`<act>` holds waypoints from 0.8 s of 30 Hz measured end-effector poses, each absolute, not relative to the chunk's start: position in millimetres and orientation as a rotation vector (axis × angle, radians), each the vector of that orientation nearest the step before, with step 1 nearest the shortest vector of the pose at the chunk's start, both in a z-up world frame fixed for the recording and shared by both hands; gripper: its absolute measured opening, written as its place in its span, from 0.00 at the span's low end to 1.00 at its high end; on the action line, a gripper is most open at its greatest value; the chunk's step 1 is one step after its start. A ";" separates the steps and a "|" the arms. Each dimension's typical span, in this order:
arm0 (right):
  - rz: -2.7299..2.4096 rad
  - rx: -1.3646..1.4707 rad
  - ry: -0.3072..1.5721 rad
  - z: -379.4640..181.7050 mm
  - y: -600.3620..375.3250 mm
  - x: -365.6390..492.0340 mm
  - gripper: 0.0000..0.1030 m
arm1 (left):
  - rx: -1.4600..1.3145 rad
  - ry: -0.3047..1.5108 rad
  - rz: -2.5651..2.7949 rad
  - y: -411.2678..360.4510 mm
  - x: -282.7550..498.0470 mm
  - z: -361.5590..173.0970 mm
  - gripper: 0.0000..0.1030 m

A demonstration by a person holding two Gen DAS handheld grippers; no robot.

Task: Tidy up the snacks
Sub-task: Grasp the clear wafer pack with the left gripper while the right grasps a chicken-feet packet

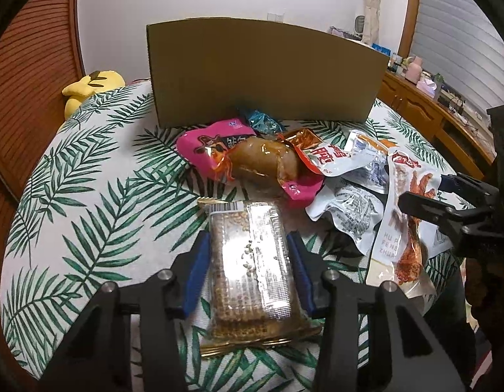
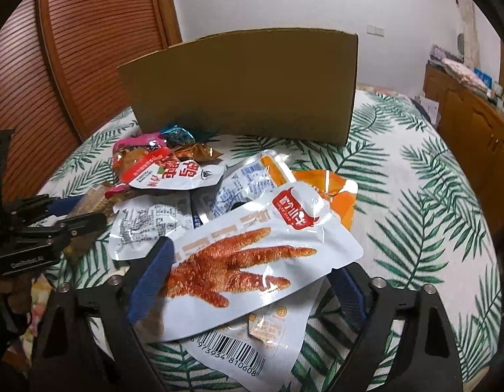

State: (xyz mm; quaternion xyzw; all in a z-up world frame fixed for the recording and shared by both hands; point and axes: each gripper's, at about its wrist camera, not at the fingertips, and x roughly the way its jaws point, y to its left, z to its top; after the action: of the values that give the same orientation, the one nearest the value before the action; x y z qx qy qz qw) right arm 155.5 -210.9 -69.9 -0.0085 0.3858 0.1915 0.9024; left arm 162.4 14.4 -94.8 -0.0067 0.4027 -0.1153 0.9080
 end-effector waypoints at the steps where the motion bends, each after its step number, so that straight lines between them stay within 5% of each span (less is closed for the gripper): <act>1: 0.392 -0.026 0.794 -68.9 -209.7 155.5 0.83 | -0.016 0.829 -0.236 15.0 162.1 -94.8 0.45; 6: 0.386 -0.055 0.787 -66.8 -204.9 155.7 0.71 | -0.007 0.819 -0.235 14.3 160.7 -94.9 0.45; 19: 0.400 -0.105 0.852 -72.7 -193.4 175.6 0.76 | 0.013 0.816 -0.241 11.4 161.0 -95.2 0.45; 24: 0.376 -0.039 0.820 -68.4 -206.9 177.5 0.49 | 0.007 0.810 -0.247 12.1 160.5 -95.3 0.44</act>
State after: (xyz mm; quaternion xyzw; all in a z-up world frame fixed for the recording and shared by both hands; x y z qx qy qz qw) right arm 177.5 -206.9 -68.4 -0.0190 0.3963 0.1817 0.8998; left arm 160.5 12.1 -95.3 0.0034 0.3928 -0.1199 0.9118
